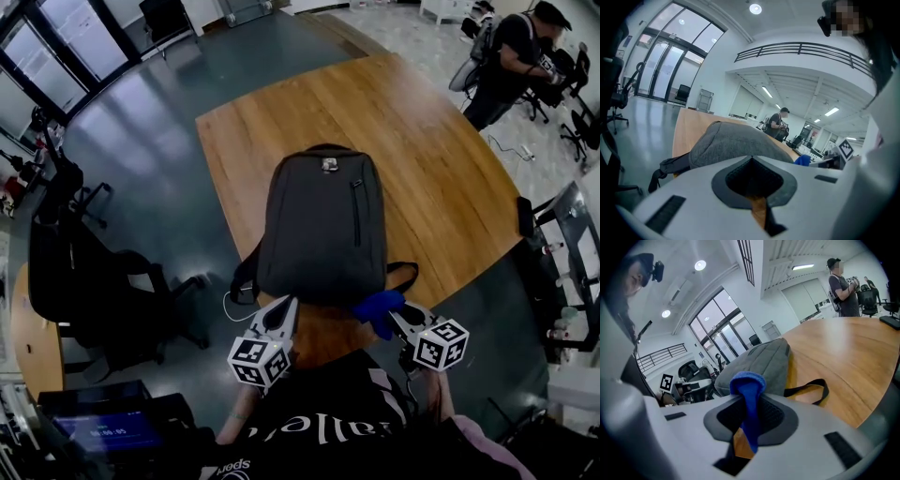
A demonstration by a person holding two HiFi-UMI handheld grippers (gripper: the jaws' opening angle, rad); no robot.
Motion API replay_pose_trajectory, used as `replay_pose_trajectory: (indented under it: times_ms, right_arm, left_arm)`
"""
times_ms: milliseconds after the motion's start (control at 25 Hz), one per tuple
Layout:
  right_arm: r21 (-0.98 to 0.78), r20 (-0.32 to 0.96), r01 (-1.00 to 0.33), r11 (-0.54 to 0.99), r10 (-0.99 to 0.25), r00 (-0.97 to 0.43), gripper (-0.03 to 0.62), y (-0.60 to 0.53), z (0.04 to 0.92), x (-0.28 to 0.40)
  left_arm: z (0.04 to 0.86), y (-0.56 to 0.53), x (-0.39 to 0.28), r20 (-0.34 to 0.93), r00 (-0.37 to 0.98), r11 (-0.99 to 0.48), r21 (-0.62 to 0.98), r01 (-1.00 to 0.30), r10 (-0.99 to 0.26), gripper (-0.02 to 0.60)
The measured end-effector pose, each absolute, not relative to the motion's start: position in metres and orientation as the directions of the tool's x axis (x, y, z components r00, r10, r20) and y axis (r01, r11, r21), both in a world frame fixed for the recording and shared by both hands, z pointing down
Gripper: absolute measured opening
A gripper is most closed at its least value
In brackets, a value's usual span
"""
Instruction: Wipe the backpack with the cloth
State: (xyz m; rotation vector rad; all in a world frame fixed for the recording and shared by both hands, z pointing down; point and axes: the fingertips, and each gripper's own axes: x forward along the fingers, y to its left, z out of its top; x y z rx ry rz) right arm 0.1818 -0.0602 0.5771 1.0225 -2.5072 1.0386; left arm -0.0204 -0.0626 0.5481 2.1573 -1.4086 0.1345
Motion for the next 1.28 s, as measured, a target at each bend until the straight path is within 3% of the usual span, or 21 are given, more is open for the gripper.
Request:
replay_pose_trajectory:
  times_ms: [520, 1280]
  right_arm:
    - [-0.461, 0.506, -0.678, 0.572, -0.458, -0.731, 0.054, -0.119, 0.588, 0.203]
    - [-0.336, 0.533, -0.685, 0.646, -0.469, -0.704, 0.054, -0.293, 0.604, 0.208]
  left_arm:
    - [0.549, -0.068, -0.039, 0.385, 0.309, -0.156, 0.38, -0.912, -0.87, -0.002]
    - [0.554, -0.076, -0.069, 0.422, 0.174, -0.003, 0.374, -0.927, -0.89, -0.002]
